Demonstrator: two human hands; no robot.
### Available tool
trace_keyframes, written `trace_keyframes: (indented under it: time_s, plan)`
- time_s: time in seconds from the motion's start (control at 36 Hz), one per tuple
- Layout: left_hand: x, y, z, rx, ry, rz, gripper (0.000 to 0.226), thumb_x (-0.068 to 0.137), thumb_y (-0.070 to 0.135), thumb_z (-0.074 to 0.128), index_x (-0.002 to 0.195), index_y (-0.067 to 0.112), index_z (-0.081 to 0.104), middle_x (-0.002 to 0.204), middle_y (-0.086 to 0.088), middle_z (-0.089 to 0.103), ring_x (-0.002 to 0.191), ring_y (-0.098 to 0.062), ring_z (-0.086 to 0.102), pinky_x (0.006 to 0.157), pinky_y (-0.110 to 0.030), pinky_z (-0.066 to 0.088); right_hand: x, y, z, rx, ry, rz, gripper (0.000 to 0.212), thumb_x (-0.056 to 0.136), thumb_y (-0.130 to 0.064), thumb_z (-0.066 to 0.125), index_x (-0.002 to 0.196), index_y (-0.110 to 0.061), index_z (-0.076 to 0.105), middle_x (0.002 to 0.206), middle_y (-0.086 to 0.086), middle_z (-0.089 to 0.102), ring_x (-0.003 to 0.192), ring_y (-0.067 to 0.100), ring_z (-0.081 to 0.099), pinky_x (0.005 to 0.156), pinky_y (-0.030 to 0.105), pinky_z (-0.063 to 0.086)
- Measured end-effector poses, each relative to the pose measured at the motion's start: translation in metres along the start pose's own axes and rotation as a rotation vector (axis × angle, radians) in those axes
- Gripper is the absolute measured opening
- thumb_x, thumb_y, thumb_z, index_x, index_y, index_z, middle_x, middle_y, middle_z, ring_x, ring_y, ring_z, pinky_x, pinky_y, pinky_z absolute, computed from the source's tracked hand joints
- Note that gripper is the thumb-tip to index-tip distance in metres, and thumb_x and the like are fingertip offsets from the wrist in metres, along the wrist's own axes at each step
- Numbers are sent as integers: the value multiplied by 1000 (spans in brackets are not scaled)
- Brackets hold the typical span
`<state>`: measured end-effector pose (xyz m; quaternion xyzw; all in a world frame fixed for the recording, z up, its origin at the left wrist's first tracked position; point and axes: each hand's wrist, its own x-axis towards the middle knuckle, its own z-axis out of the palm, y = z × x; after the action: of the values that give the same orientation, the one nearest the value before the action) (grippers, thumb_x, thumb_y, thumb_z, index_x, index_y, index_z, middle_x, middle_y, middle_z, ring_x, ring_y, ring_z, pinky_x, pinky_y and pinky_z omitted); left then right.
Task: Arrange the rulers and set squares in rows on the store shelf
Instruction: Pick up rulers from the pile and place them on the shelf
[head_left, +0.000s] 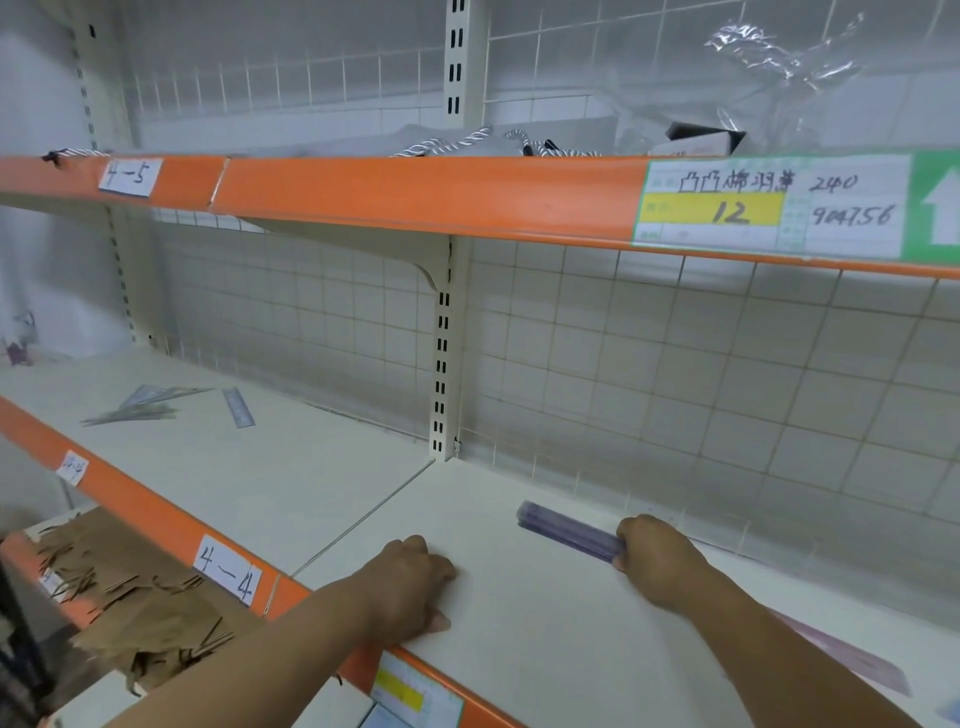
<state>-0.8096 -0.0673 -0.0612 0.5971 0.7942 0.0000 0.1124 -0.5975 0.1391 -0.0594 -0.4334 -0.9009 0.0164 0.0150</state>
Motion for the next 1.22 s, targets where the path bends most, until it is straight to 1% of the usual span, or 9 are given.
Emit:
trace_keyframes:
  time_s: [0.36, 0.5, 0.61, 0.72, 0.78, 0.86, 1.0, 1.11, 1.22]
  plan:
    - [-2, 1, -1, -6, -2, 4, 59, 91, 38, 59, 144, 25, 37, 135, -7, 38, 127, -25, 38, 107, -32, 34, -7, -3, -4, 27, -35, 19, 11, 95, -27, 48, 98, -19, 42, 102, 2, 45, 92, 20, 50, 72, 26, 36]
    - [-3, 2, 0, 9, 3, 0, 58, 91, 38, 59, 144, 25, 38, 135, -8, 38, 126, -27, 39, 107, -32, 35, -15, -7, -8, 99, 23, 43, 46, 92, -37, 53, 131, -16, 42, 123, 6, 46, 120, 24, 44, 92, 31, 43]
    - [-3, 3, 1, 18, 10, -5, 57, 91, 37, 59, 143, 25, 39, 134, -8, 38, 125, -27, 39, 107, -32, 35, -25, -16, -12, 103, 136, 36, 31, 94, -33, 50, 121, -16, 52, 114, 3, 48, 115, 21, 46, 89, 30, 45]
    - [-2, 3, 2, 35, 14, -15, 54, 91, 39, 58, 141, 25, 41, 133, -9, 39, 124, -27, 41, 106, -33, 36, -40, -27, -14, 25, 142, 16, 15, 97, -28, 41, 95, -18, 52, 94, -1, 49, 86, 18, 49, 69, 27, 37]
    - [-3, 4, 3, 23, 30, -27, 52, 91, 40, 58, 138, 24, 44, 131, -8, 42, 122, -25, 43, 105, -34, 37, -50, -32, -14, -10, 113, -1, 20, 97, -32, 41, 99, -19, 56, 94, 1, 57, 83, 20, 48, 67, 26, 33]
    - [-7, 7, 4, -6, 72, -55, 42, 91, 40, 57, 129, 22, 52, 127, -5, 45, 120, -22, 45, 100, -33, 41, -65, -38, -11, -26, 63, -40, 27, 98, -37, 41, 104, -18, 60, 104, 4, 64, 98, 23, 59, 69, 25, 33]
    - [-15, 18, 6, -52, 165, -69, 38, 93, 45, 52, 121, 20, 56, 123, -1, 51, 116, -18, 49, 91, -29, 42, -85, -47, -10, -7, -29, -78, 25, 97, -41, 43, 79, -23, 41, 93, -4, 46, 86, 19, 48, 70, 27, 34]
    - [-23, 29, 4, -86, 219, -49, 23, 93, 46, 52, 96, 23, 54, 99, 4, 47, 94, -15, 49, 76, -25, 38, -95, -51, -11, 5, -50, -73, 31, 95, -40, 45, 70, -24, 37, 91, -2, 49, 82, 20, 46, 59, 27, 33]
    - [-34, 37, 0, -96, 238, -27, 25, 93, 44, 53, 78, 25, 44, 93, 4, 46, 86, -13, 44, 71, -25, 36, -108, -58, -15, 26, -50, -76, 37, 94, -40, 46, 64, -25, 30, 87, -2, 50, 80, 21, 46, 55, 22, 29]
